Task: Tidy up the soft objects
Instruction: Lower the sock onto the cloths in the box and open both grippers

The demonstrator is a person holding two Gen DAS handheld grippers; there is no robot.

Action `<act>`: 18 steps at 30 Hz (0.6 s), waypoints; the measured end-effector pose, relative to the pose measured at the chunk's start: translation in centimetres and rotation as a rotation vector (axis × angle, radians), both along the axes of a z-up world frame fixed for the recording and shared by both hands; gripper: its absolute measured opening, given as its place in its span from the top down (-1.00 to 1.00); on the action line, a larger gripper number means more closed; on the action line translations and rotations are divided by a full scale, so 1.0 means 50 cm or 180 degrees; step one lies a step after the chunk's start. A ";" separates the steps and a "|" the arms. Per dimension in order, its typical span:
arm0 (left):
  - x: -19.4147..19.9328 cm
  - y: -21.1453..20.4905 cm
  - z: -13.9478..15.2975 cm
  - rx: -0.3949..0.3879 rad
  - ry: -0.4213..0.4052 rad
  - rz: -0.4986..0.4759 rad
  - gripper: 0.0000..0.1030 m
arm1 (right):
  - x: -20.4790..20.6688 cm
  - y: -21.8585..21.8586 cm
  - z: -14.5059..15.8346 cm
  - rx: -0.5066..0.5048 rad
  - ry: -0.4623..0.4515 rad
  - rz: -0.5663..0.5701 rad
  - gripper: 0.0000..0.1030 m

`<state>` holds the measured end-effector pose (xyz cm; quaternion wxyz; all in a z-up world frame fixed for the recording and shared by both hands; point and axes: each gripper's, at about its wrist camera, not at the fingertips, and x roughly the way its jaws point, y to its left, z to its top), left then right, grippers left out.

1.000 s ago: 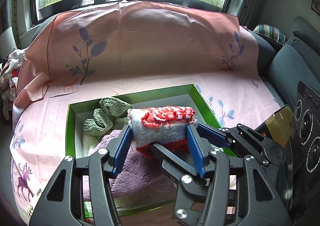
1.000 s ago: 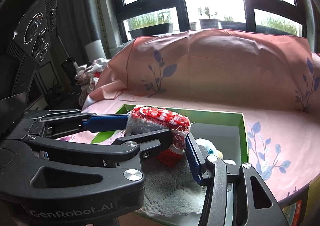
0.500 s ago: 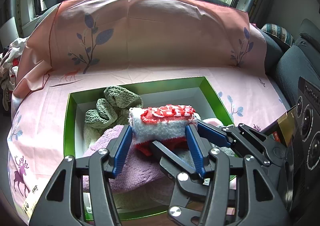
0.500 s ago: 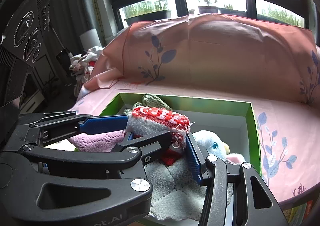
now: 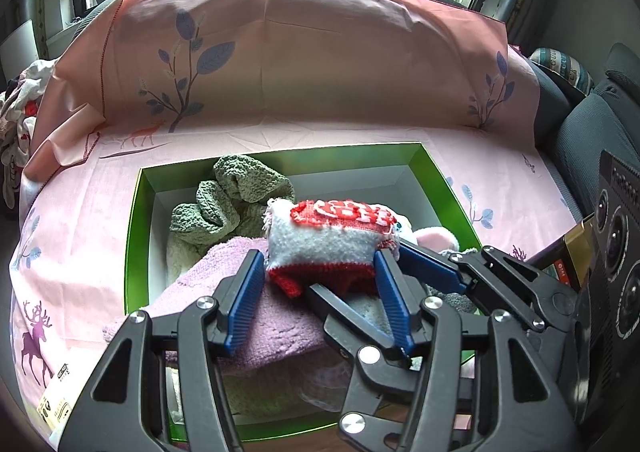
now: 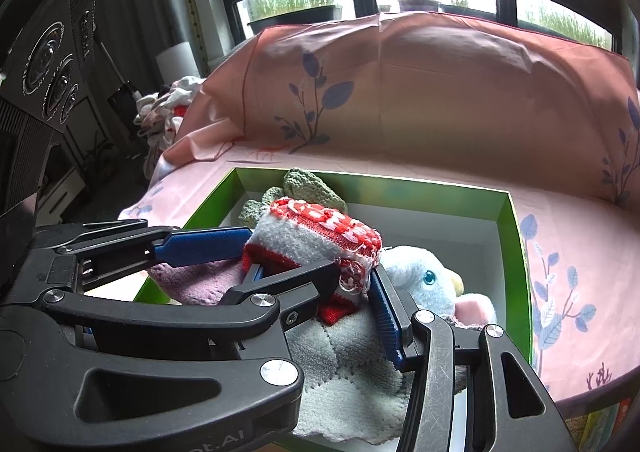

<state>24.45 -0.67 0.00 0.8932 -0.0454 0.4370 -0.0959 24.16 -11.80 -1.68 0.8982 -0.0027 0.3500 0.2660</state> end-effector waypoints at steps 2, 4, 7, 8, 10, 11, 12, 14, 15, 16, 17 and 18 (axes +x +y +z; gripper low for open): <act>-0.002 -0.002 -0.001 0.0010 -0.0010 0.0000 -0.11 | -0.001 -0.002 -0.002 0.0012 0.0015 -0.0006 -0.02; -0.002 -0.003 -0.001 0.0019 -0.0007 -0.0001 -0.11 | -0.001 -0.004 -0.003 0.0018 0.0033 -0.0006 -0.02; -0.002 -0.002 -0.001 0.0017 -0.0002 0.0000 -0.11 | -0.001 -0.004 -0.003 -0.0007 0.0042 -0.0008 -0.04; -0.002 -0.002 0.000 0.0020 0.0001 0.0007 -0.12 | -0.001 -0.003 -0.002 -0.0021 0.0043 -0.0015 -0.10; -0.005 -0.002 0.002 0.0063 -0.0016 0.0038 -0.24 | -0.003 -0.003 -0.001 -0.0072 0.0021 -0.0062 -0.16; -0.006 -0.002 0.003 0.0096 -0.0026 0.0047 -0.31 | -0.004 -0.003 -0.001 -0.0088 0.0009 -0.0072 -0.17; -0.008 -0.003 0.003 0.0126 -0.0030 0.0048 -0.33 | -0.006 -0.004 0.000 -0.0098 0.0004 -0.0076 -0.17; -0.012 -0.004 0.003 0.0166 -0.0036 0.0046 -0.37 | -0.009 -0.004 0.000 -0.0129 0.0007 -0.0086 -0.19; -0.013 -0.004 0.003 0.0178 -0.0035 0.0043 -0.38 | -0.010 -0.005 0.000 -0.0149 0.0002 -0.0095 -0.20; -0.015 -0.003 0.003 0.0186 -0.0034 0.0045 -0.40 | -0.012 -0.005 0.001 -0.0171 -0.0005 -0.0106 -0.23; -0.016 -0.003 0.003 0.0189 -0.0030 0.0050 -0.44 | -0.013 -0.005 0.002 -0.0193 -0.0013 -0.0115 -0.26; -0.017 -0.001 0.003 0.0200 -0.0022 0.0061 -0.47 | -0.015 -0.006 0.003 -0.0218 -0.0022 -0.0126 -0.28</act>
